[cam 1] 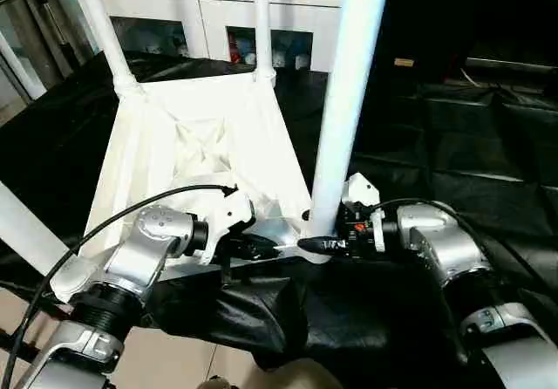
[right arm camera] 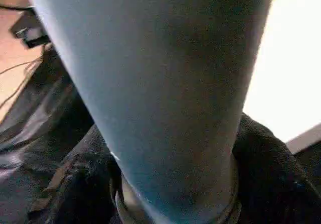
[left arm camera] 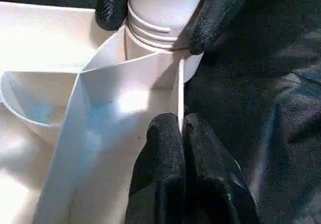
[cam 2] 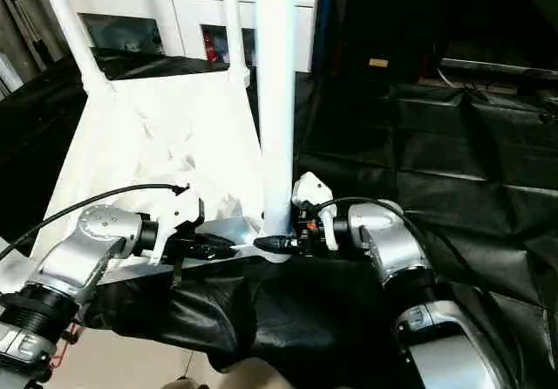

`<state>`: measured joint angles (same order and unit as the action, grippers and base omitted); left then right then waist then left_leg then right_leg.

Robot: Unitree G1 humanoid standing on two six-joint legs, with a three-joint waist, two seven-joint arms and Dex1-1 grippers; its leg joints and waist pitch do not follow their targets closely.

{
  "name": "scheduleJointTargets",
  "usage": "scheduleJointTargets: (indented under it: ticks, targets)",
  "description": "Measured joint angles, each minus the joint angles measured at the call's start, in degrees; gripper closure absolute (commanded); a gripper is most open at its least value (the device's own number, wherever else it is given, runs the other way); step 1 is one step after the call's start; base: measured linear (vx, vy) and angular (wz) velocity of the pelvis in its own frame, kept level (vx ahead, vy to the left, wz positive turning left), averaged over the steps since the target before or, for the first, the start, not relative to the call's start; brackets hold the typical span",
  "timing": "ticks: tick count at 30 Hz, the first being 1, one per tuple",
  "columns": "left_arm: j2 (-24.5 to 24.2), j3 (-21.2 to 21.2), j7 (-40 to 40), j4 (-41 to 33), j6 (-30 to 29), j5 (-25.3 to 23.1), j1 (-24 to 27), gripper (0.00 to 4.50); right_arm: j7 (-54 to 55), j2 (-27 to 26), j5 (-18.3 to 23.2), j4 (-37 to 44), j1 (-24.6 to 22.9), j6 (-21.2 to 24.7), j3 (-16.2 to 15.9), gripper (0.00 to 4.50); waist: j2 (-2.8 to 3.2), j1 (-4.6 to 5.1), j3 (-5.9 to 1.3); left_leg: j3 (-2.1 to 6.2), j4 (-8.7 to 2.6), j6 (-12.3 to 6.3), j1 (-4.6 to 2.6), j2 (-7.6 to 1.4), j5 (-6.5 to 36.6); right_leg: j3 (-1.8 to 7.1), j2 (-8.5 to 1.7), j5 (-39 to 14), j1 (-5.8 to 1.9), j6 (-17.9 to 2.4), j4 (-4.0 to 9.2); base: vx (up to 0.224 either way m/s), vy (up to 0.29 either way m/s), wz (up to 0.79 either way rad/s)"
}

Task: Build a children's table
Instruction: Rotate leg to tighten

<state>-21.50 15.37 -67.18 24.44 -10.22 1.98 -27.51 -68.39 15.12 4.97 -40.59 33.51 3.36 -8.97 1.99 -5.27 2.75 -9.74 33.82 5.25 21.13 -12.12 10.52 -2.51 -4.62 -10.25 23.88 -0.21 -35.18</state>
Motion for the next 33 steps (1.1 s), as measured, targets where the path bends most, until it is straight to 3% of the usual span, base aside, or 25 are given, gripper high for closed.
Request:
scheduleJointTargets:
  ticks: [6, 15, 18, 21, 22, 26, 27, 33]
  targets:
    - [6.0, -1.4, 13.2, 7.1, -0.3, -3.6, -4.6, 4.50, 23.9, -6.7, -1.0, -7.2, 3.2, -0.1, 5.4, 1.84, -0.10, 1.25, -0.05, 0.02, 0.03, 0.04, -0.19, 0.15, 0.0, 0.09, 0.00, 0.1, -0.12, 0.0, -0.06, 0.000, 0.000, 0.00]
    - [12.0, -2.0, 23.8, 10.2, -2.8, -6.0, -7.6, 4.50, 40.0, -10.9, -1.2, -11.4, 6.1, -0.5, 9.5, 1.85, 0.01, 1.61, -0.12, 0.03, 0.01, 0.04, -0.13, 0.16, 0.0, 0.11, -0.04, 0.2, -0.13, 0.0, 0.08, 0.000, 0.000, 0.00]
    - [12.5, -2.0, 24.6, 10.5, -3.0, -6.2, -8.0, 4.50, 40.6, -11.3, -1.1, -12.5, 6.7, -1.1, 10.5, 1.15, 0.01, 1.61, -0.12, 0.02, -0.01, 0.02, -0.08, 0.17, 0.0, 0.08, -0.10, 0.2, -0.12, 0.0, 0.16, 0.000, 0.000, 0.00]
    - [12.4, -2.1, 24.7, 10.5, -2.9, -6.3, -8.0, 4.50, 40.6, -12.0, -0.4, -12.6, 6.7, -1.1, 11.4, 1.01, 0.01, 1.71, -0.11, 0.01, -0.01, 0.01, -0.08, 0.17, 0.0, 0.08, -0.11, 0.2, -0.11, 0.0, 0.16, 0.000, 0.000, 0.00]
    - [12.3, -2.1, 24.7, 10.5, -2.8, -6.3, -8.0, 4.50, 40.5, -12.1, -0.3, -12.6, 6.7, -1.1, 11.4, 0.73, 0.01, 1.72, -0.11, 0.01, -0.01, 0.01, -0.08, 0.17, 0.0, 0.08, -0.11, 0.2, -0.10, 0.0, 0.16, 0.000, 0.000, 0.00]
    - [11.3, -2.1, 23.2, 10.2, -2.3, -6.0, -7.8, 4.50, 37.3, -11.7, 0.0, -12.6, 6.8, -1.3, 11.4, 0.59, 0.00, 1.77, -0.11, 0.01, -0.06, 0.02, -0.05, 0.17, 0.0, 0.05, -0.11, 0.2, -0.03, 0.0, 0.16, 0.000, 0.000, 0.00]
    - [10.9, -2.1, 22.4, 10.0, -2.2, -5.9, -7.7, 4.50, 35.0, -11.1, 0.2, -12.5, 6.8, -1.2, 11.3, 0.35, 0.01, 1.80, -0.11, 0.01, -0.08, 0.02, -0.01, 0.17, 0.0, 0.03, -0.11, 0.2, 0.00, 0.0, 0.16, 0.000, 0.000, 0.00]
    - [7.9, -2.1, 17.8, 9.2, 0.1, -4.6, -6.6, 4.50, 21.9, -6.5, -0.1, -11.1, 6.6, -0.4, 7.7, 0.08, 0.20, 1.70, -0.01, 0.01, -0.12, 0.01, 0.06, 0.15, 0.0, -0.08, -0.09, 0.2, 0.08, 0.0, 0.15, 0.000, 0.000, 0.00]
